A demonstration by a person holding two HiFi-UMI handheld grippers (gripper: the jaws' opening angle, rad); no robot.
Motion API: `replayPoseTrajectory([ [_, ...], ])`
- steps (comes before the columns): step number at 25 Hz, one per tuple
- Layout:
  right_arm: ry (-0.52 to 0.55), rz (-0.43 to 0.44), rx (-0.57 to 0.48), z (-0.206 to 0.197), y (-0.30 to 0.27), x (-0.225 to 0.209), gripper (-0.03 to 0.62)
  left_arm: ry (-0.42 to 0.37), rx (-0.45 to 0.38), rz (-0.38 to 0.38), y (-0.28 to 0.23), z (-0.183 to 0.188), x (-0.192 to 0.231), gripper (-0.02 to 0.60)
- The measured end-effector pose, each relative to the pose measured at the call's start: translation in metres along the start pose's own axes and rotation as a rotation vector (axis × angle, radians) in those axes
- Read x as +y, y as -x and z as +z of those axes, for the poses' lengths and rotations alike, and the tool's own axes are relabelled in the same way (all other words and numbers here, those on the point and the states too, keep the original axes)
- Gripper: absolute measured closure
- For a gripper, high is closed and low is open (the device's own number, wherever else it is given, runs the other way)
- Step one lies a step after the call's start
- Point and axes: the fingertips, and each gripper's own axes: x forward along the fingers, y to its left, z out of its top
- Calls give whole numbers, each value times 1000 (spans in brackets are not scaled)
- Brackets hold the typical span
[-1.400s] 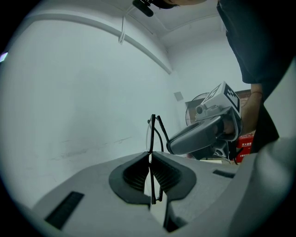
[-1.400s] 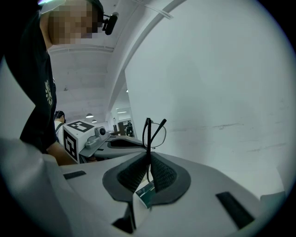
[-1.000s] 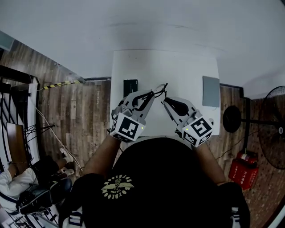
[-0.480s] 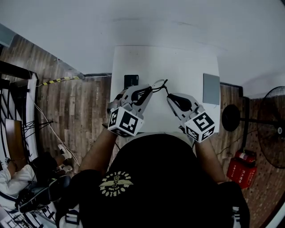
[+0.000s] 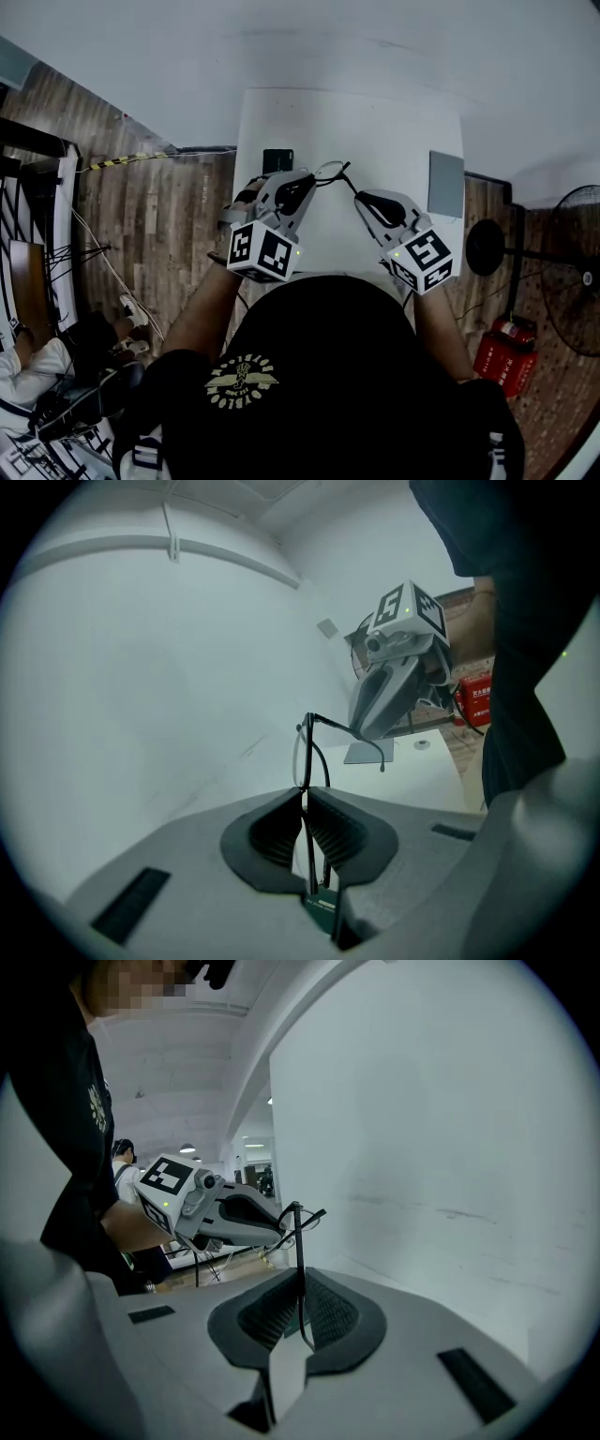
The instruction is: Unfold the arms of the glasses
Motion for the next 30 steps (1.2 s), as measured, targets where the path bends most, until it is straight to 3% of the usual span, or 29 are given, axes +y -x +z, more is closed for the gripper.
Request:
replayPoseTrajectory([
  [4,16,-14,23,-4,2,-2,569,-50,31,10,0,-4,-2,557],
  [7,19,-15,17,-3,2,-2,569,-26,30,20,-1,-7,-2,555],
  [11,17,-36,-77,12,5,-2,564,106,-30,63,-1,-11,5,557],
  [17,23,-82,-197,39,26,-11,520,444,-82,179,21,-26,40,557],
  [22,-11,-96,-187,28,33,-15,519,558,-165,282,39,-32,62,557],
  [25,-28,-80,-188,24,31,-10,519,646,-229,285,47,-26,68,557],
  [30,6,-30,-201,32,20,11,519,670,-313,237,50,2,60,557],
])
